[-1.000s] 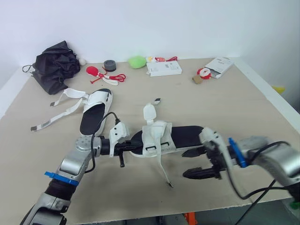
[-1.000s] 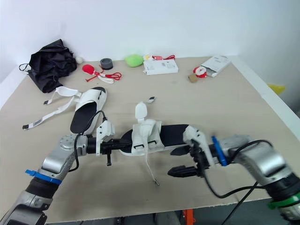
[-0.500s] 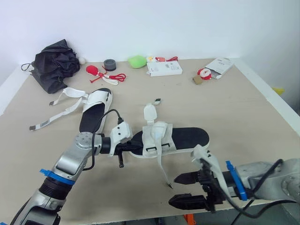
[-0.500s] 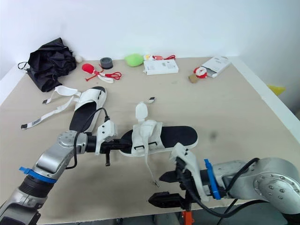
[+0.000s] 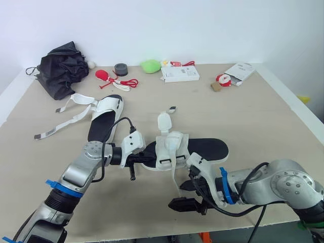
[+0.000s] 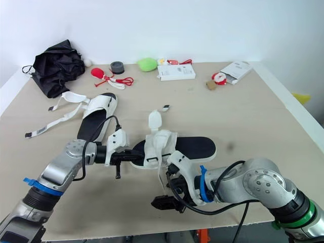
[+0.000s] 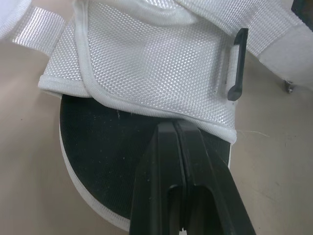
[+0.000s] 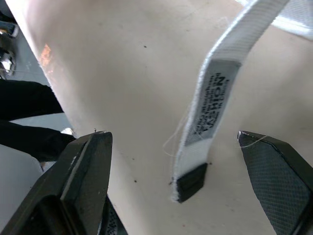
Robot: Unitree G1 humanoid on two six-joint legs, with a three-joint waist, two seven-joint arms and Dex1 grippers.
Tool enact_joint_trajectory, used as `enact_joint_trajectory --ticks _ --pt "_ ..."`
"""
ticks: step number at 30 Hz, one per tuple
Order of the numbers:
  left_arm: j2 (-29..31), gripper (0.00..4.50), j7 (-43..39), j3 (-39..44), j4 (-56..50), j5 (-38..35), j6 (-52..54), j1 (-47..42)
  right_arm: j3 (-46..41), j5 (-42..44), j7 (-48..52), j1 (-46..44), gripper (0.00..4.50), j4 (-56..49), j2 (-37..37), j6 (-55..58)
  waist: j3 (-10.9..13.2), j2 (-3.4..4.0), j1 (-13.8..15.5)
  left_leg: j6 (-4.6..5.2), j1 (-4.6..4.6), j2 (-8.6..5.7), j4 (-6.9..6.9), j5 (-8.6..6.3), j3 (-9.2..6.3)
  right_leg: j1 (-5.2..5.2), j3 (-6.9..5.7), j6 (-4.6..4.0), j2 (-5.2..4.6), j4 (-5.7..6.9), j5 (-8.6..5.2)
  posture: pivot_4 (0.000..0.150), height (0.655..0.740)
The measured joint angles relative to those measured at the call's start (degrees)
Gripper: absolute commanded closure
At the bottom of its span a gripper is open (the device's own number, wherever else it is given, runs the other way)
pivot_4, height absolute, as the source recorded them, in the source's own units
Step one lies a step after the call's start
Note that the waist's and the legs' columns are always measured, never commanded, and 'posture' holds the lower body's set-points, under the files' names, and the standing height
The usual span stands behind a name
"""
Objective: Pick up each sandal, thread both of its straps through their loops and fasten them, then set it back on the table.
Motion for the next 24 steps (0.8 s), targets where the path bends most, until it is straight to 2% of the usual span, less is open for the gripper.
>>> enact_joint_trajectory --ticks 1,3,4,8,9,11,15,18,19,21,24 --pt "0.00 4.50 0.27 0.16 -0.07 0.00 0.08 0.04 0.00 -2.05 0.55 -0.12 1.14 -0.03 0.41 0.55 -0.01 0.00 0.00 0.00 0.01 0.00 0.00 0.00 -0.02 0.01 -0.02 -0.02 0.01 0.00 0.01 0.150 0.7400" --pt "0.00 4.50 0.32 0.16 -0.06 0.00 0.09 0.03 0.01 -3.10 0.75 -0.16 1.76 -0.02 0.57 0.78 -0.01 0.01 0.00 0.00 0.01 0.00 0.00 0.00 -0.01 0.01 -0.01 -0.02 0.01 0.00 0.01 0.150 0.7400" --pt "-0.01 4.50 0.33 0.15 -0.03 0.00 0.09 -0.03 0.03 -4.46 1.21 -0.26 2.26 -0.01 0.78 1.06 -0.01 0.01 0.00 0.00 0.01 0.00 0.01 0.00 0.00 0.01 -0.01 -0.03 0.01 0.00 0.01 0.150 0.7400" --pt "-0.03 4.50 0.09 -0.07 0.51 -0.02 0.09 -0.61 0.03 -8.14 3.11 -0.38 3.27 -0.01 1.98 2.10 -0.01 0.01 0.01 0.00 0.01 -0.01 0.02 0.01 -0.01 0.03 -0.01 -0.01 0.00 0.00 0.02 0.150 0.7400" --pt "-0.09 4.50 -0.12 -0.18 0.93 -0.01 0.06 -0.97 -0.05 -9.70 4.01 -0.36 3.77 0.00 2.04 2.49 -0.01 0.01 0.02 0.01 0.01 -0.02 0.03 0.01 0.00 0.03 0.00 -0.02 -0.01 0.01 0.02 0.150 0.7400" --pt "-0.14 4.50 -0.31 -0.22 1.18 -0.01 0.03 -1.17 -0.17 -10.66 5.35 -0.17 4.44 -0.02 2.04 2.87 -0.01 0.01 0.02 0.02 0.01 -0.02 0.06 0.02 0.00 0.04 0.01 -0.04 -0.03 0.01 0.01 0.150 0.7400" --pt "-0.42 4.50 -0.54 -0.22 1.82 -0.04 -0.11 -1.49 -1.23 -11.34 8.08 0.16 4.44 -0.01 2.04 3.13 -0.01 0.01 0.03 0.03 0.00 -0.04 0.08 0.02 0.00 0.05 0.01 -0.03 -0.04 0.01 0.03 0.150 0.7400" --pt "-1.10 4.50 -0.61 -0.13 2.78 -0.09 -0.14 -1.92 -6.86 -6.52 12.55 -0.04 4.44 1.50 2.47 1.48 -0.01 0.01 0.04 0.05 0.00 -0.04 0.14 0.03 0.01 0.09 0.01 -0.02 -0.02 0.01 0.06 0.150 0.7400" --pt "-1.57 4.50 -0.56 0.09 3.27 -0.10 -0.16 -2.03 -9.66 -2.83 12.86 -1.30 4.44 5.70 4.44 0.05 -0.01 0.01 0.02 0.07 0.01 -0.04 0.17 0.05 0.03 0.09 0.03 -0.08 -0.01 0.01 0.08 0.150 0.7400" --pt "-1.70 4.50 -0.46 0.09 3.33 -0.09 -0.16 -2.03 -10.32 -2.25 12.83 -1.83 4.44 6.68 4.58 -0.46 0.01 0.04 0.03 0.16 -0.01 -0.07 0.18 0.10 0.04 0.08 0.05 -0.10 -0.03 0.01 0.10 0.150 0.7400" --pt "-2.24 4.50 -0.32 0.33 4.06 -0.15 -0.11 -2.23 -14.45 1.49 11.72 -7.72 4.44 15.78 6.61 -2.24 0.02 0.05 0.02 0.30 0.00 -0.12 0.20 0.19 0.11 0.07 0.18 -0.07 -0.03 0.01 0.26 0.150 0.7400"
